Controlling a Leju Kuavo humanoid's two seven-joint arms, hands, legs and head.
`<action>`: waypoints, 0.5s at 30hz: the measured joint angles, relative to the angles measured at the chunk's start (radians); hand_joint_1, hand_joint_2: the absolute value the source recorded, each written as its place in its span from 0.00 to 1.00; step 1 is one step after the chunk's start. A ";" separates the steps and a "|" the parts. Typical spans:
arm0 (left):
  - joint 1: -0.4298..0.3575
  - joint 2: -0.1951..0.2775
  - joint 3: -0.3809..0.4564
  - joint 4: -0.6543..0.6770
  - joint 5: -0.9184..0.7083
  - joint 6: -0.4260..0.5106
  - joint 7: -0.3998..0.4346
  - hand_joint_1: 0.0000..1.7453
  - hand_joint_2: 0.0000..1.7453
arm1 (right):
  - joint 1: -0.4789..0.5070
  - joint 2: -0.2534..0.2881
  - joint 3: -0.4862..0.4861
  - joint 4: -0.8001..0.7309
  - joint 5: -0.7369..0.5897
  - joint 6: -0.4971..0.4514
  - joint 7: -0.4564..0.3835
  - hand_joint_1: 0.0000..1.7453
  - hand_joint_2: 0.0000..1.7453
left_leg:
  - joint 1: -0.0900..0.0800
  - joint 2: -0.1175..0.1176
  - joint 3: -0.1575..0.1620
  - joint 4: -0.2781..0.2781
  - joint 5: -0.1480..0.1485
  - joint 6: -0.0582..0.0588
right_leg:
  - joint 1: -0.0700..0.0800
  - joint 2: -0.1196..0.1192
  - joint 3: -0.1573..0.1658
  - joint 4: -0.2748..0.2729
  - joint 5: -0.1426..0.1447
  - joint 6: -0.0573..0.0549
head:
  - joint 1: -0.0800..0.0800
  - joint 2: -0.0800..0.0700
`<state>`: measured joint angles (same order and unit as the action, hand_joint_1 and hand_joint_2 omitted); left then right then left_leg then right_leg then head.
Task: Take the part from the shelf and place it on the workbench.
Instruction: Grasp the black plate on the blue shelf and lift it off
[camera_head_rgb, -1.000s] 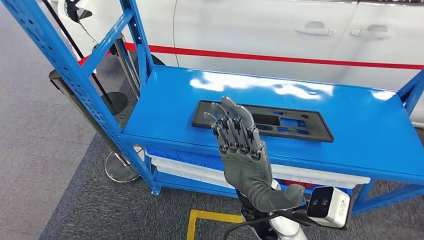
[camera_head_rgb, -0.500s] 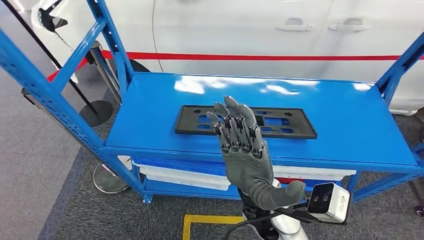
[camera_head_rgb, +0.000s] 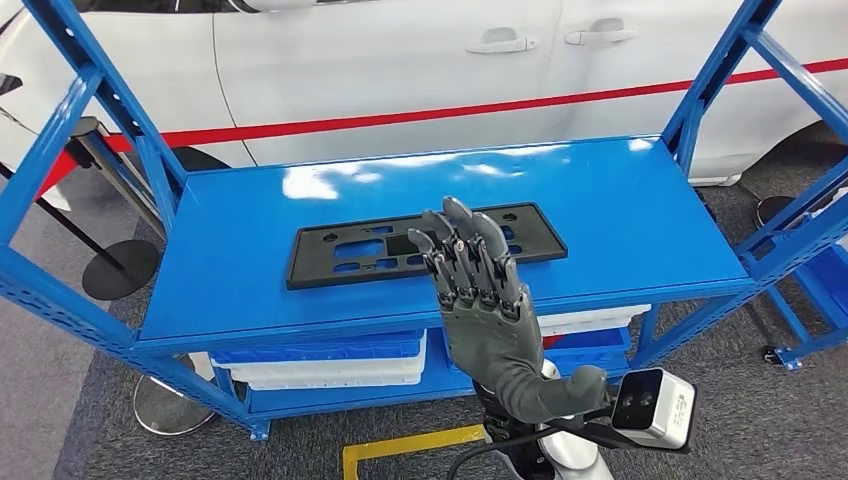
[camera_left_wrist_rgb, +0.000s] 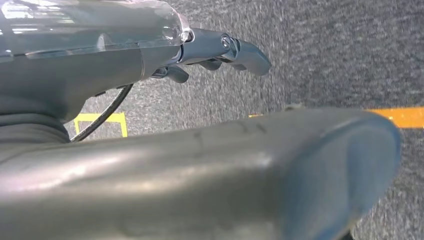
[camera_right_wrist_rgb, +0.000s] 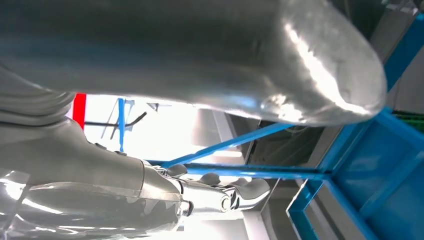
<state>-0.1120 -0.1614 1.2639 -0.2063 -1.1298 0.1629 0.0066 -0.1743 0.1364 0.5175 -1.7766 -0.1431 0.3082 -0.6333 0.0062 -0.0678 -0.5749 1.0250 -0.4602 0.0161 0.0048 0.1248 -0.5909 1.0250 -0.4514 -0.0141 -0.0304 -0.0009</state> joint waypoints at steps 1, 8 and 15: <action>-0.001 0.000 0.000 0.000 0.000 -0.001 -0.001 0.00 0.00 | 0.001 0.000 -0.001 0.000 0.002 -0.001 -0.001 0.00 0.00 | 0.002 0.009 0.004 -0.006 0.003 0.003 | -0.001 -0.002 -0.001 0.001 -0.001 0.006 | 0.000 0.000; 0.004 -0.002 -0.002 0.000 -0.001 -0.004 -0.008 0.00 0.00 | 0.007 0.000 -0.006 0.000 0.037 -0.025 -0.003 0.00 0.00 | 0.008 0.061 0.016 -0.024 0.007 0.014 | -0.016 -0.118 -0.139 0.272 -0.117 0.042 | 0.012 0.000; 0.001 -0.004 -0.004 0.000 -0.003 -0.002 -0.010 0.00 0.00 | 0.011 0.000 -0.010 0.002 0.063 -0.046 -0.002 0.00 0.00 | 0.003 0.071 0.026 -0.022 -0.004 -0.014 | -0.013 -0.125 -0.001 -0.011 0.009 0.023 | 0.011 0.000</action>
<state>-0.1113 -0.1656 1.2603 -0.2060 -1.1330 0.1613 -0.0031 -0.1634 0.1362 0.5076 -1.7743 -0.0806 0.2626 -0.6358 0.0093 0.0035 -0.5489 1.0026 -0.4643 0.0023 -0.0079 -0.0005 -0.5919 1.0138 -0.4423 0.0094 -0.0192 -0.0008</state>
